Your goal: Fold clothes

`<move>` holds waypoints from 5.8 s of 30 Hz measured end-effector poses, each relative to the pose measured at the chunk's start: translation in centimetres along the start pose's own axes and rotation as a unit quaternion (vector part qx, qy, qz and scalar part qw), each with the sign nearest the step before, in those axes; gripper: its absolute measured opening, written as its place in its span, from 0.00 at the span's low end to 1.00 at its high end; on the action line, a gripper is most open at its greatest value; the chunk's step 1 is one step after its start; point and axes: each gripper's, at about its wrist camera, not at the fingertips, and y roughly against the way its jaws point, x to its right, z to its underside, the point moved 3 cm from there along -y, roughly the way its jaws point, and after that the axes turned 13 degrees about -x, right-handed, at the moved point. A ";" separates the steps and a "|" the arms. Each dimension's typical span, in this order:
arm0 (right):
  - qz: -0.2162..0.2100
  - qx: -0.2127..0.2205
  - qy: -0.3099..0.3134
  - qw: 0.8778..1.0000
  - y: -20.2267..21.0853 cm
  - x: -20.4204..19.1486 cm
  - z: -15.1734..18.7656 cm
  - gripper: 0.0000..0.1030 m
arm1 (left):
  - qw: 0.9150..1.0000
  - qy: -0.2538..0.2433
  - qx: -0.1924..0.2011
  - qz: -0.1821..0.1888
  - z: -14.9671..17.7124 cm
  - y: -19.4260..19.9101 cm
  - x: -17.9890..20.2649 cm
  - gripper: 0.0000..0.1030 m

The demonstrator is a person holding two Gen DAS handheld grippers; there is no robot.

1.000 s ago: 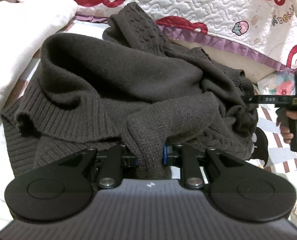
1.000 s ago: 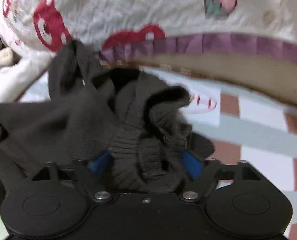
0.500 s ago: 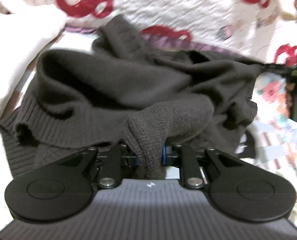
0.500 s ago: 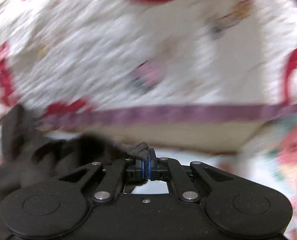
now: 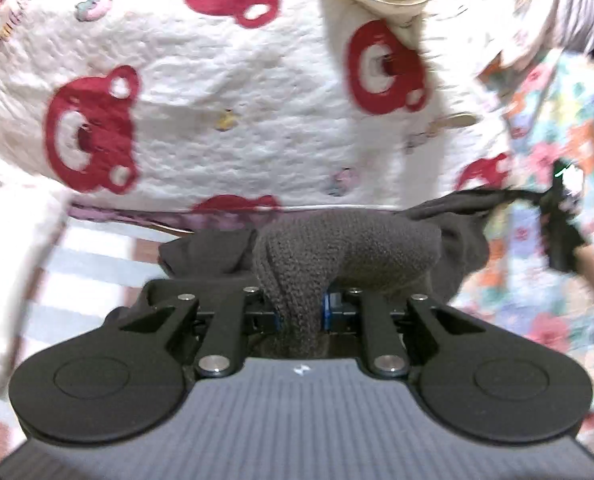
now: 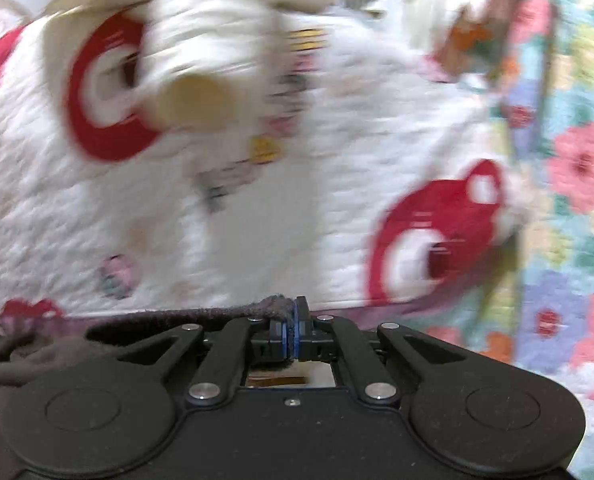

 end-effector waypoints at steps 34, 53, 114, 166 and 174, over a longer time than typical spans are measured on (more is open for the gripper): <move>-0.338 -0.208 -0.226 0.890 -9.5 9.9 24.6 0.68 | 0.977 0.087 -0.185 -0.058 9.2 -11.7 1.8 0.16; -0.270 -0.081 0.010 0.959 6.8 8.8 24.9 0.07 | 0.960 0.090 -0.263 0.040 11.1 -7.3 4.6 0.15; -0.244 -0.115 0.338 0.902 0.8 -10.7 29.7 0.63 | 0.964 0.207 -0.075 -0.146 14.1 -1.9 -8.4 0.03; -0.279 -0.098 0.290 0.910 -3.3 -10.7 25.0 0.08 | 0.951 0.164 -0.071 -0.253 14.0 -1.0 -6.9 0.03; -0.332 -0.115 0.334 0.875 5.7 -8.7 28.8 0.07 | 0.944 0.193 -0.060 -0.261 15.0 3.1 -6.4 0.03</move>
